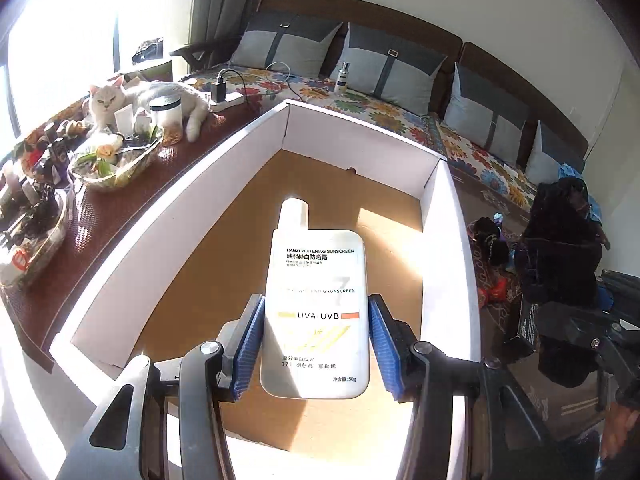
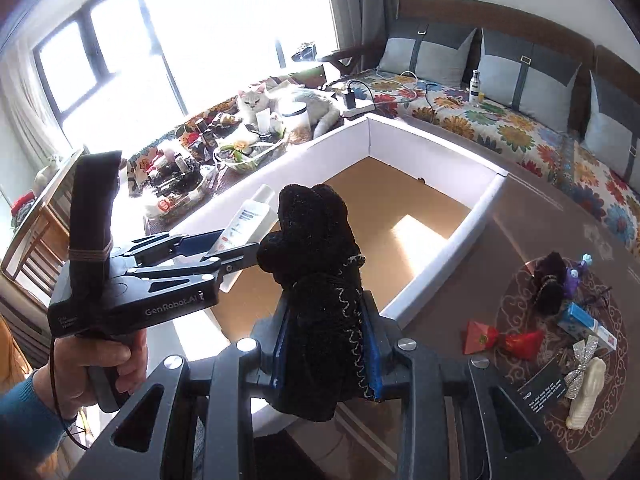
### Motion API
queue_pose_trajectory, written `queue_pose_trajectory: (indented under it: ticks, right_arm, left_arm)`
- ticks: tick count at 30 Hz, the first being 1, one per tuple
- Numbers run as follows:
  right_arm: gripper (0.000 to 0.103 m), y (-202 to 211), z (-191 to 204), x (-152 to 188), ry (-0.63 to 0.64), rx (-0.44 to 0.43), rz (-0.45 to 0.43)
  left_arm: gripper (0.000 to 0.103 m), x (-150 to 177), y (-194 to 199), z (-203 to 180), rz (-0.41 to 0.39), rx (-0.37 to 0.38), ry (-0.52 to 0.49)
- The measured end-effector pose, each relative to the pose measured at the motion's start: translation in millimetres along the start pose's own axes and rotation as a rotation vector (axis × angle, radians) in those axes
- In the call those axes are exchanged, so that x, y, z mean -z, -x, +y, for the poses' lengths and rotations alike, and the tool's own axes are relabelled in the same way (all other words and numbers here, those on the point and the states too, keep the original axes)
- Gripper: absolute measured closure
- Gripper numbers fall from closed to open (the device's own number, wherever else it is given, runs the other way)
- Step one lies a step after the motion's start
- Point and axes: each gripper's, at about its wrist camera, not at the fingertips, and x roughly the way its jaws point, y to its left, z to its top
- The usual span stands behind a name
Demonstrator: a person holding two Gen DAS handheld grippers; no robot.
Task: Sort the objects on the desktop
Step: 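Carry the sunscreen bottle and black glove into the white bin with both grippers, then release both items in the bin and bring both grippers back over the table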
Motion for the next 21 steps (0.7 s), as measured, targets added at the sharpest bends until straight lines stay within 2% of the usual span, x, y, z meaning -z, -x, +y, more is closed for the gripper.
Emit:
queue_pose_trajectory:
  ticks: [3,5,7,8,9,10,11,15,16,18,21]
  right_arm:
    - [0.071,-36,27,-8,0.029,-0.017,0.055]
    - [0.071,-60,37,-6,0.055,0.002,0.098]
    - [0.068,-77,41,0,0.059,0.007,0.132]
    - [0.057,-84,42,2,0.052,0.006,0.146]
    - [0.041,-86,41,6,0.043,0.007,0.145]
    - [0.036,-86,40,8,0.036,0.009,0.129]
    - [0.032,-83,38,11,0.03,0.015,0.108]
    - [0.032,-61,23,17,0.014,0.03,0.033]
    - [0.031,-53,17,19,0.015,0.043,0.004]
    - [0.021,-33,2,27,0.015,0.084,-0.064]
    - [0.011,-4,-29,52,0.008,0.185,-0.16]
  left_arm:
    - [0.052,12,-18,25,0.062,-0.045,0.032]
    - [0.052,17,-28,36,0.107,-0.066,0.05]
    - [0.049,22,-31,40,0.113,-0.091,0.048]
    - [0.045,23,-29,40,0.105,-0.094,0.039]
    - [0.034,22,-26,42,0.099,-0.084,0.043]
    - [0.028,23,-24,43,0.085,-0.073,0.052]
    - [0.027,20,-20,43,0.067,-0.064,0.063]
    - [0.027,21,-8,32,0.025,-0.028,0.08]
    - [0.027,22,-4,24,0.015,-0.012,0.071]
    - [0.027,25,4,1,-0.007,0.027,0.032]
    - [0.027,31,19,-49,-0.036,0.111,-0.056]
